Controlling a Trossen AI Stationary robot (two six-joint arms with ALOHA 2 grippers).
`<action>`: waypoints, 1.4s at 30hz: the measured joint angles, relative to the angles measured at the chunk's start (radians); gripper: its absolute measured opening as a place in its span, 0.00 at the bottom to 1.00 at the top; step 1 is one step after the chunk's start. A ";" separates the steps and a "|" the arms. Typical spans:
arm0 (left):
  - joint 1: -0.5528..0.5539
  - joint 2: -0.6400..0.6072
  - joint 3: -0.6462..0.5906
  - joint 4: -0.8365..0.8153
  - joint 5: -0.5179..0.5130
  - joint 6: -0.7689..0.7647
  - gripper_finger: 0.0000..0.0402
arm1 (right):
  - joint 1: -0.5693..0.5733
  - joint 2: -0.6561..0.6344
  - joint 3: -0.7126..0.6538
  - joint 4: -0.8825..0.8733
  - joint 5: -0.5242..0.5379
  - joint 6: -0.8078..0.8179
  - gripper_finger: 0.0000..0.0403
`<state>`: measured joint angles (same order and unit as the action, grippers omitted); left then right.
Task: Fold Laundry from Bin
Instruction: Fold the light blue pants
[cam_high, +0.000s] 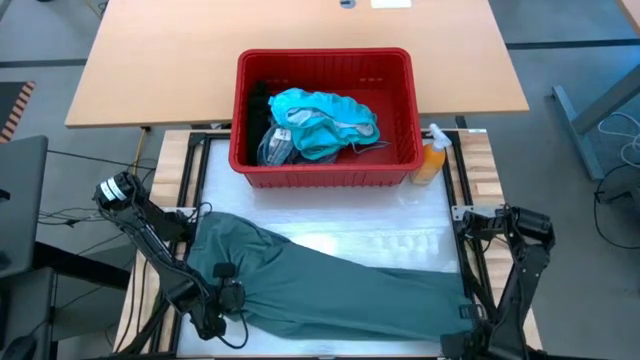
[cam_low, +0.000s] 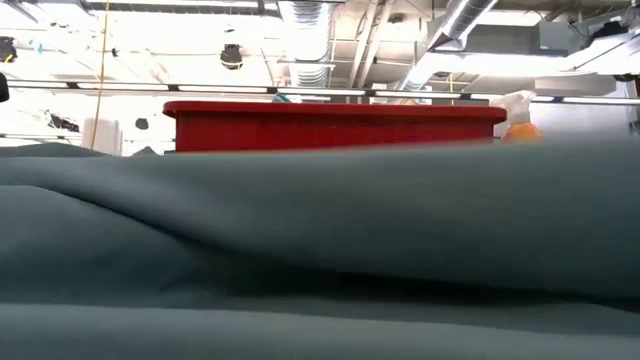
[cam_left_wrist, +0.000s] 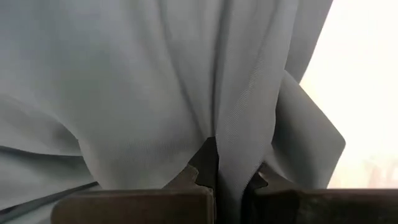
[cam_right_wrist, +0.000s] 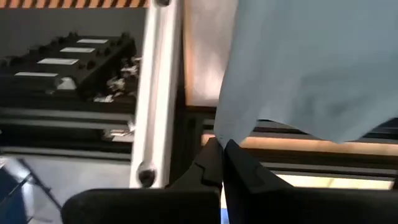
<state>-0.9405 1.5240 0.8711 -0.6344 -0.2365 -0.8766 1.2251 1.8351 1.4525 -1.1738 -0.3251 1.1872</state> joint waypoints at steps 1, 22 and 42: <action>0.000 0.000 0.000 -0.001 0.000 0.000 0.00 | 0.001 0.000 0.000 0.004 -0.014 0.001 0.05; 0.000 0.000 0.000 -0.013 0.034 -0.018 0.00 | -0.067 -0.039 -0.010 -0.013 -0.126 0.189 0.55; -0.001 0.000 -0.001 -0.003 0.011 -0.026 0.00 | -0.213 -0.413 -0.609 0.244 0.197 0.243 0.56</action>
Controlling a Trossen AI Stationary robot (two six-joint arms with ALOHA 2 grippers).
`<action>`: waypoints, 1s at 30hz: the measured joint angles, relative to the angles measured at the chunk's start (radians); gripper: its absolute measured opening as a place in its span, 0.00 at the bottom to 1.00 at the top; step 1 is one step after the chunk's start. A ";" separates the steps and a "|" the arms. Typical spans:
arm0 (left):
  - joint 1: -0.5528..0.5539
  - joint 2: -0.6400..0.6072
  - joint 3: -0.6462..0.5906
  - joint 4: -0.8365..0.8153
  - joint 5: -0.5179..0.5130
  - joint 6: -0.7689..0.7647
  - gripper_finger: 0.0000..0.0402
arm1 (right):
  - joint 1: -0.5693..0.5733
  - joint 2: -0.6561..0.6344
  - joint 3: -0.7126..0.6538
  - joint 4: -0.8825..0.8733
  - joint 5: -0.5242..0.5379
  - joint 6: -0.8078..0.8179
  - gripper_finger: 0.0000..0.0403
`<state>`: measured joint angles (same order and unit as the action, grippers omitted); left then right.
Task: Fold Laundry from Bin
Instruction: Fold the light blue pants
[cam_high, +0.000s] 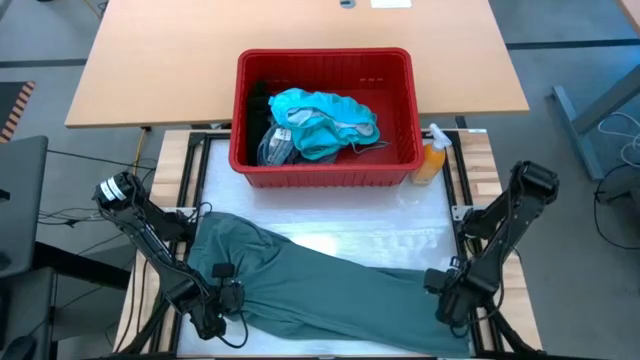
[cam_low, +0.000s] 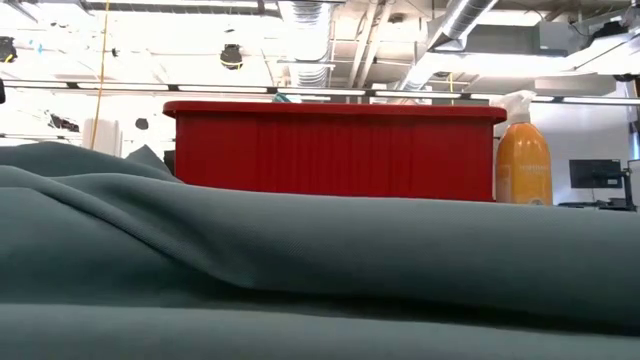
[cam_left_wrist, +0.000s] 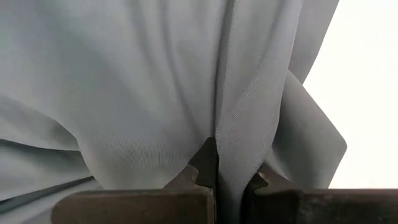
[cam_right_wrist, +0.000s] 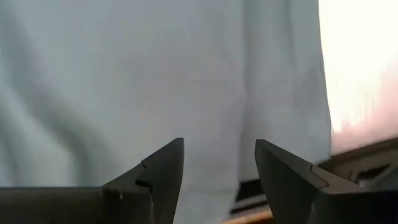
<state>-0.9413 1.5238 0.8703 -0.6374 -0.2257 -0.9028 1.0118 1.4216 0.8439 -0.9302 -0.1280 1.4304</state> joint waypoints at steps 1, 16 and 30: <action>0.000 0.000 0.000 0.000 -0.005 0.000 0.00 | 0.004 -0.003 -0.026 0.011 -0.029 0.013 0.56; 0.000 0.000 0.000 0.000 -0.019 -0.027 0.00 | -0.005 0.006 -0.098 0.167 -0.134 -0.051 0.25; 0.000 0.000 0.000 0.000 -0.022 -0.018 0.00 | -0.048 0.004 0.054 -0.234 -0.129 -0.059 0.04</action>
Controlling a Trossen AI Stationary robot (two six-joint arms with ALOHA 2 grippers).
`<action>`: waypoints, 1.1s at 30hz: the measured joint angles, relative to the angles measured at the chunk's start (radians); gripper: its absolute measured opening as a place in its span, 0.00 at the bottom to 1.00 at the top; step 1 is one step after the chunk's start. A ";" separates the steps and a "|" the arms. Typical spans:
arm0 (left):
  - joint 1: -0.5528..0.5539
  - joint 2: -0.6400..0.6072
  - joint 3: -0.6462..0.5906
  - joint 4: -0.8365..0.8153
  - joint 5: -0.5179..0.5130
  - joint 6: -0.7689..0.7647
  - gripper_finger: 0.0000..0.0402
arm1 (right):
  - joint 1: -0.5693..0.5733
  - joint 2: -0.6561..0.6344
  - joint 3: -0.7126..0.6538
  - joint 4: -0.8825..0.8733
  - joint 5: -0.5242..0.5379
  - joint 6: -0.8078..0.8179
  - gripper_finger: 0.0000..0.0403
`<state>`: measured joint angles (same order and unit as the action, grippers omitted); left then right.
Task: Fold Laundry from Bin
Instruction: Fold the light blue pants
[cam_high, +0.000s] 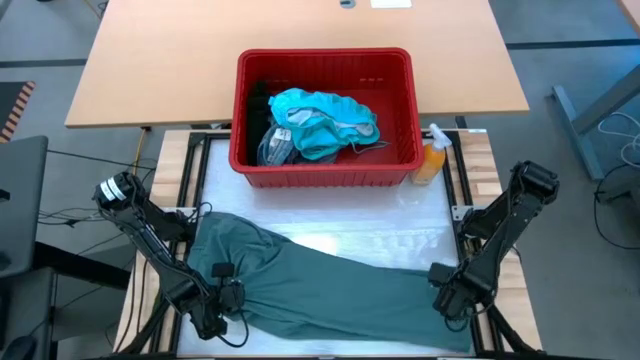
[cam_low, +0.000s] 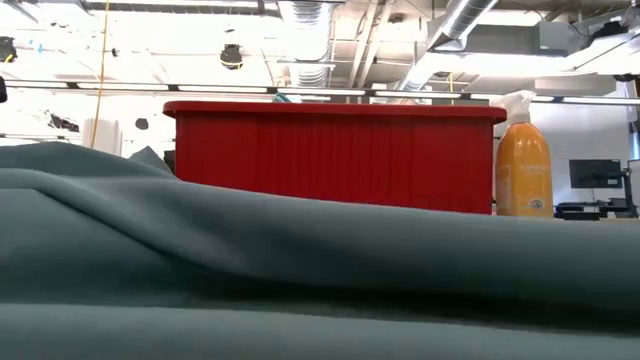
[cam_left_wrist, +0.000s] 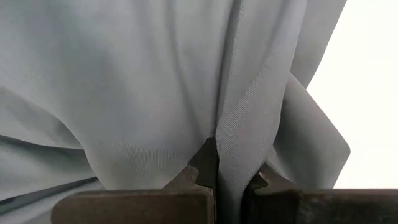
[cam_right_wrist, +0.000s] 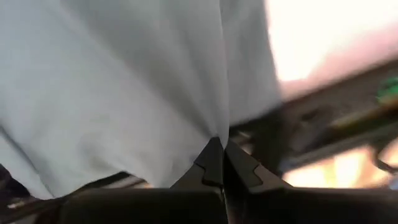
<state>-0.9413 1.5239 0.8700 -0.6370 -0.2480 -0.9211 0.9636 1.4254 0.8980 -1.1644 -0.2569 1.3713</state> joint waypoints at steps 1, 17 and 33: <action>0.000 0.000 0.000 0.000 -0.001 0.000 0.00 | -0.009 0.000 0.003 -0.015 -0.012 -0.014 0.04; -0.001 0.000 0.000 0.054 -0.018 0.001 0.00 | -0.140 0.003 -0.059 0.056 -0.089 -0.089 0.16; 0.044 -0.032 0.021 -0.043 0.129 0.026 0.23 | -0.188 0.001 0.148 -0.290 -0.028 -0.166 0.57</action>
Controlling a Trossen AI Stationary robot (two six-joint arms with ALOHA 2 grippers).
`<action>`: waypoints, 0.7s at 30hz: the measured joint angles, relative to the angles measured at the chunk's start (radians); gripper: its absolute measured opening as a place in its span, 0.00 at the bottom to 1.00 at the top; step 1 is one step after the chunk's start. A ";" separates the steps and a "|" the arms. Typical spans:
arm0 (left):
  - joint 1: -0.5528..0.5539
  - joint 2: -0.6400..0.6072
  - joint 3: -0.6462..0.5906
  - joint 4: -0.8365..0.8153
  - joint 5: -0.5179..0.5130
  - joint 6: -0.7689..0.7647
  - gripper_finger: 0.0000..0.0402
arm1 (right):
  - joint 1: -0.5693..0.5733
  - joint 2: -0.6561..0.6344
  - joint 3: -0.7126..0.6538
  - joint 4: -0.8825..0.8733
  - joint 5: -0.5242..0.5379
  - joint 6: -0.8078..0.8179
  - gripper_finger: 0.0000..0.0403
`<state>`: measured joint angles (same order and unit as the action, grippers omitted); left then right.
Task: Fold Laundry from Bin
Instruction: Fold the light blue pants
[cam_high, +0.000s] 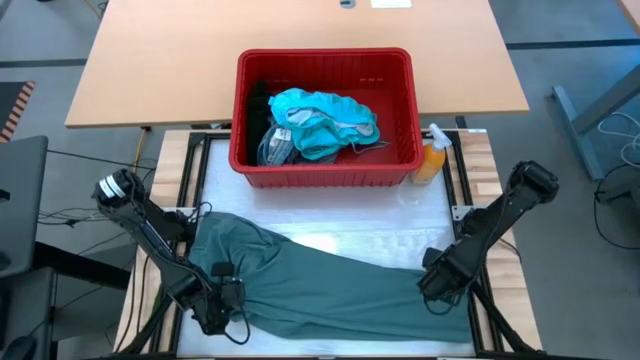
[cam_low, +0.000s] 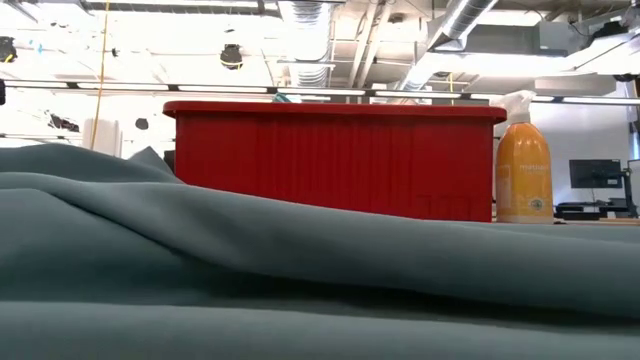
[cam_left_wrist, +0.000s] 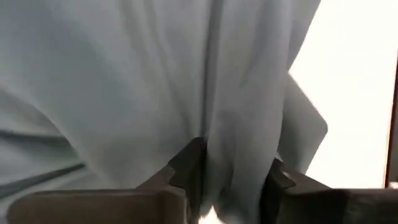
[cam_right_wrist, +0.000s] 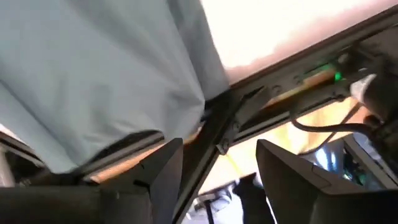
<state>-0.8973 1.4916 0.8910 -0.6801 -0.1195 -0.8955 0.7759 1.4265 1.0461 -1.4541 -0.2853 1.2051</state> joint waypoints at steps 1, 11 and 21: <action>0.005 -0.008 0.012 -0.017 0.004 0.000 0.24 | 0.010 0.000 0.021 0.003 0.023 0.029 0.57; 0.011 -0.043 0.135 0.038 -0.164 0.205 0.27 | 0.233 0.112 0.057 0.533 0.248 0.181 0.51; 0.078 0.142 0.135 0.705 -0.386 0.748 0.27 | 0.320 0.353 0.278 0.420 0.239 0.216 0.42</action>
<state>-0.8195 1.6332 1.0256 0.0252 -0.5057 -0.1478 1.0963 1.7800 1.3236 -1.0343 -0.0467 1.4208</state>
